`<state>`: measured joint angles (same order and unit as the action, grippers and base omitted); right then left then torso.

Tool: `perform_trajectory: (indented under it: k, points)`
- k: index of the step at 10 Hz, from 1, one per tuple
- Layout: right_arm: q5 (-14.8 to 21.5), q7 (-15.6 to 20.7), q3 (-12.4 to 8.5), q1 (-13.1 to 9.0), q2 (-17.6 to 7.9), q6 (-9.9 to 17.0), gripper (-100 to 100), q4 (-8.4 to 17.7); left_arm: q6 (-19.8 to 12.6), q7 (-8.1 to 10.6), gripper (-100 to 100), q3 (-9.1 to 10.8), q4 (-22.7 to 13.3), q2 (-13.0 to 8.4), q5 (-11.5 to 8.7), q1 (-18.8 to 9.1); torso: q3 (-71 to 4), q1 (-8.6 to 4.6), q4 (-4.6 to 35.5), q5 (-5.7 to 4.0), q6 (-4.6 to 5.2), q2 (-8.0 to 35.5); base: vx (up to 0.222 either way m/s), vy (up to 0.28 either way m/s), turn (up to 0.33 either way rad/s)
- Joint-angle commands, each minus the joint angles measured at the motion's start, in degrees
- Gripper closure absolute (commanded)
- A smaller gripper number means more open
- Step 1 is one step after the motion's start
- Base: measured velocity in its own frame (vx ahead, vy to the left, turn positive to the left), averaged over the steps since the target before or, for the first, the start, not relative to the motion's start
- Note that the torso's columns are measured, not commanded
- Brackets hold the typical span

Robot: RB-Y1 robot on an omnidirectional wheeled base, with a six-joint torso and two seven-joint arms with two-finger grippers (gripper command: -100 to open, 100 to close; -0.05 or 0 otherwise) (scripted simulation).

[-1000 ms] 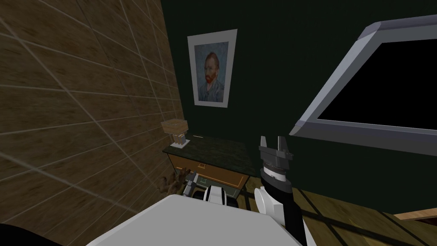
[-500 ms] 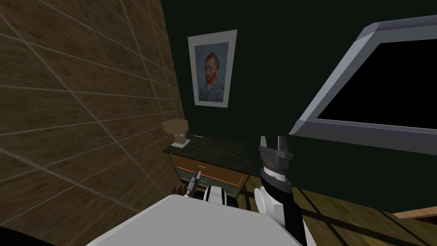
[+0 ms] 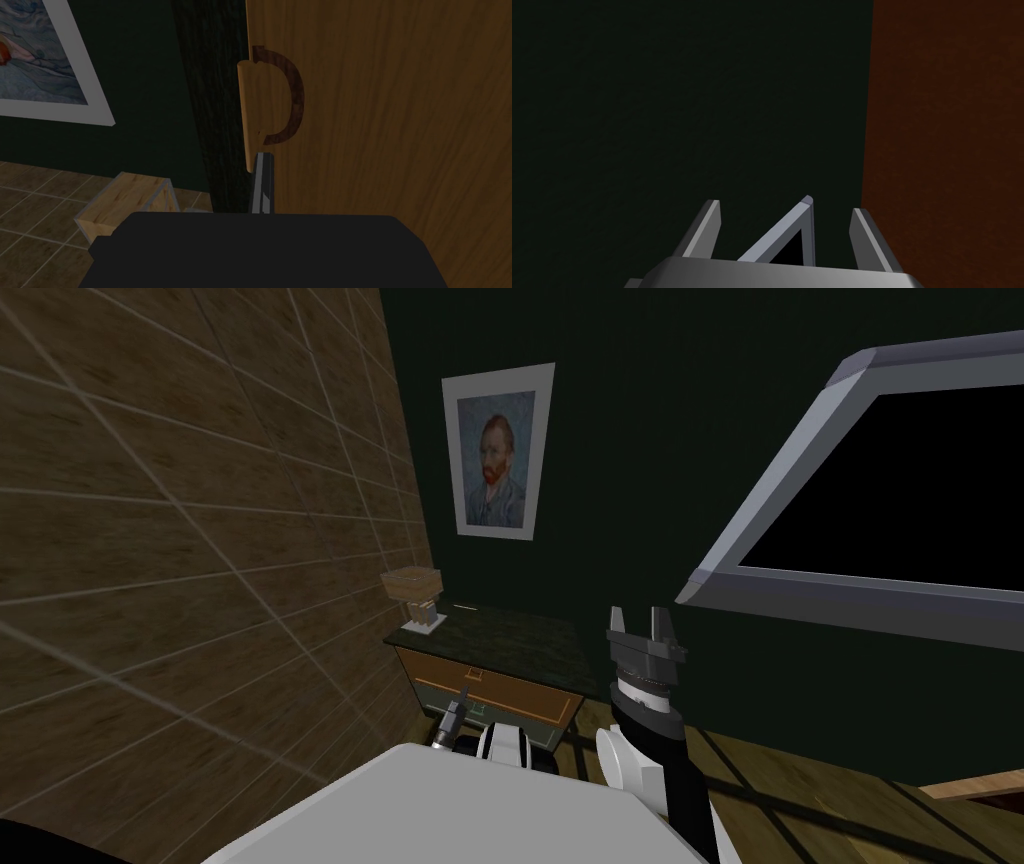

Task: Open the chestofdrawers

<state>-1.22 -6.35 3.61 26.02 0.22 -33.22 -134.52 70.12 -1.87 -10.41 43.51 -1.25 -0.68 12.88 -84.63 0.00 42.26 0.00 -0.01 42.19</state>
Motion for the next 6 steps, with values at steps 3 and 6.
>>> perform_trajectory:
  k: [3, 6]
  points:
    - [0.0, 0.0, 0.0, 0.0, 0.0, 0.0, 0, 0.0, 2.76, 0.11, 100, -0.4, -0.95, -0.35, 0.0, 1.77, 0.08, 0.01, 0.04, 0.0, 0.01, 0.12, 0.021, -0.004, -0.006]
    - [0.0, 0.0, 0.0, -0.01, 0.0, 0.0, 0, 0.0, 1.5, 0.05, -100, -0.29, -0.41, -4.91, 0.0, 1.24, 0.1, 0.02, 0.05, 0.01, 0.01, 0.15, -0.011, -0.002, 0.003]
